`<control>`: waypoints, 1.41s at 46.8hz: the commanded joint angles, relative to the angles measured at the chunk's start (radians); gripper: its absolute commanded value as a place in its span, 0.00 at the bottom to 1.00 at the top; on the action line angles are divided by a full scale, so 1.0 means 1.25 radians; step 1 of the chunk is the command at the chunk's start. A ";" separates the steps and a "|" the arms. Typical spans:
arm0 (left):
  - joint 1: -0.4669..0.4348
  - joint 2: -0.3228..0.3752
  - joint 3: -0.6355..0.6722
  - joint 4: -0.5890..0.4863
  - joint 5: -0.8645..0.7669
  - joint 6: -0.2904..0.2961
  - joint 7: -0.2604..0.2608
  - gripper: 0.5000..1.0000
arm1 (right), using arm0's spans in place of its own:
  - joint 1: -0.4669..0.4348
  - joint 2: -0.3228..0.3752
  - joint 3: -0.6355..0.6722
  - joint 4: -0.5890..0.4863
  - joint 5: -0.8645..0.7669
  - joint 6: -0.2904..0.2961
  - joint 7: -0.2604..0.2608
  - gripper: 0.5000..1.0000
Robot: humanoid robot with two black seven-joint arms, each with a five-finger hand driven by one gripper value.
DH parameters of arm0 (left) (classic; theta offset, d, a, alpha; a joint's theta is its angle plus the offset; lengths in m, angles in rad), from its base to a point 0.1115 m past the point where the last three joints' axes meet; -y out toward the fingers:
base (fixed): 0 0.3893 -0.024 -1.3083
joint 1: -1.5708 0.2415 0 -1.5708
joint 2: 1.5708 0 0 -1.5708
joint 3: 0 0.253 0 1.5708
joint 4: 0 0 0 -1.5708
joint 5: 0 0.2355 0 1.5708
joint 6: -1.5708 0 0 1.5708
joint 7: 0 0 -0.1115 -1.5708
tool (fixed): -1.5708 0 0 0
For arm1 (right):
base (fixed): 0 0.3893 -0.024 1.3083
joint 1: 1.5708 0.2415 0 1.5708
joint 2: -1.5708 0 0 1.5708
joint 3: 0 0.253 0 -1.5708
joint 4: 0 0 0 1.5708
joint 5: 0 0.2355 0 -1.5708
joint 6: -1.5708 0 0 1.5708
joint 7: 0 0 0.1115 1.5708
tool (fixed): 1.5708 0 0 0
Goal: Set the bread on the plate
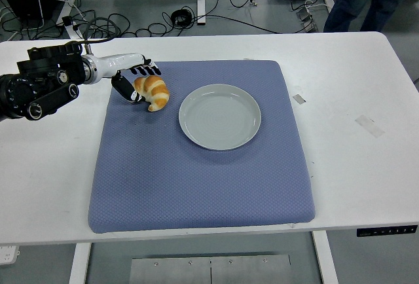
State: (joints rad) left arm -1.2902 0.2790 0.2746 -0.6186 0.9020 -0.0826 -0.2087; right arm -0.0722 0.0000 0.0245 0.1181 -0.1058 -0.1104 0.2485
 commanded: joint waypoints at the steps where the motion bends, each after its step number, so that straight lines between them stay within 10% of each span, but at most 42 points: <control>1: 0.007 -0.011 0.001 0.017 0.000 0.008 0.000 0.57 | 0.000 0.000 0.000 0.000 0.000 0.000 0.000 1.00; 16: 0.017 -0.029 0.004 0.049 0.000 0.012 -0.026 0.43 | 0.000 0.000 0.000 0.000 0.000 0.000 0.000 1.00; 24: 0.015 -0.029 0.004 0.065 0.000 0.011 -0.028 0.00 | 0.000 0.000 0.000 0.000 0.000 0.000 0.000 1.00; 53: -0.048 -0.032 -0.007 0.065 -0.092 0.008 -0.020 0.00 | 0.000 0.000 0.000 0.000 0.000 0.000 0.000 1.00; 66: -0.053 -0.099 -0.010 0.065 -0.130 0.030 0.069 0.00 | 0.000 0.000 0.000 0.000 0.000 0.000 0.000 1.00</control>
State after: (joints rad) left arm -1.3551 0.1608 0.2631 -0.5356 0.7516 -0.0458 -0.1360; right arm -0.0722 0.0000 0.0246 0.1181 -0.1058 -0.1105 0.2485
